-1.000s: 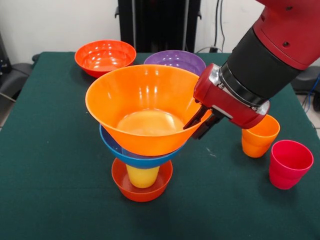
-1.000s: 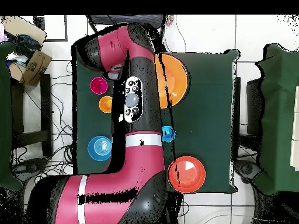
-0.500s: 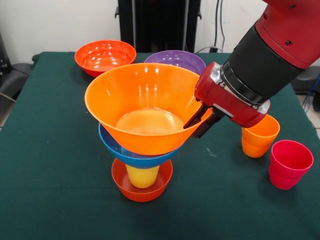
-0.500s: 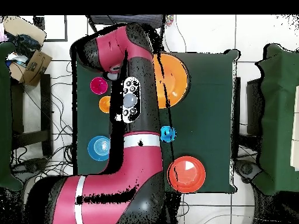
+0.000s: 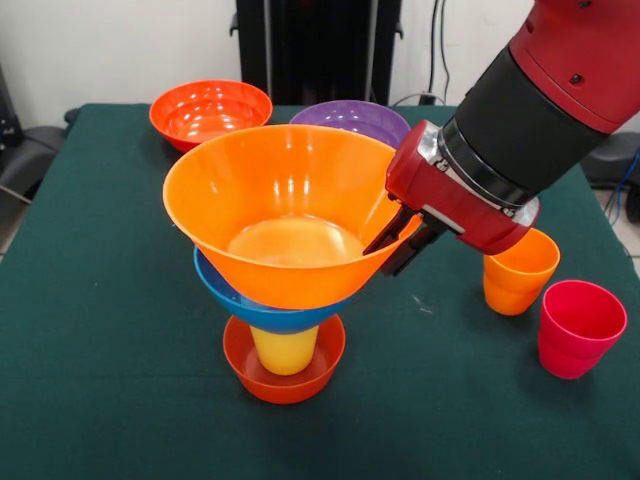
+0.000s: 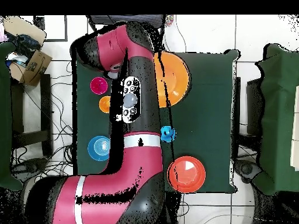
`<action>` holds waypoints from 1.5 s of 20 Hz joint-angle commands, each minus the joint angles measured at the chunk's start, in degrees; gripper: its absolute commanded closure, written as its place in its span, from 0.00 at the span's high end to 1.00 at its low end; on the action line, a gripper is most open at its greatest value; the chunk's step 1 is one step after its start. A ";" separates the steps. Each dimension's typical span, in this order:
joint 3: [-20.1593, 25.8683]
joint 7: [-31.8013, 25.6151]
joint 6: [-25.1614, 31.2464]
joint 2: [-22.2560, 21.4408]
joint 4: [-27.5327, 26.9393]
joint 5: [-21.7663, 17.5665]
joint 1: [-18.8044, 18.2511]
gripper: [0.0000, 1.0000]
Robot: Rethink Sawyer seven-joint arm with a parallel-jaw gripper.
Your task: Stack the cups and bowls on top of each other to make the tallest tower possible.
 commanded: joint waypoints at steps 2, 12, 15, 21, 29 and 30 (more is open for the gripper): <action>1.05 -8.03 4.42 -0.95 -0.04 -0.41 0.74 0.00; 0.41 -8.35 4.48 -0.93 0.35 0.47 0.72 0.00; 0.42 -8.43 4.58 -0.89 0.32 0.69 0.66 0.00; 0.85 -8.91 4.92 -0.63 -0.14 1.16 0.45 0.00; 1.15 -9.80 4.33 -0.61 -0.07 1.82 0.18 0.00; 1.15 -9.95 4.30 -0.62 -0.02 1.96 0.16 0.00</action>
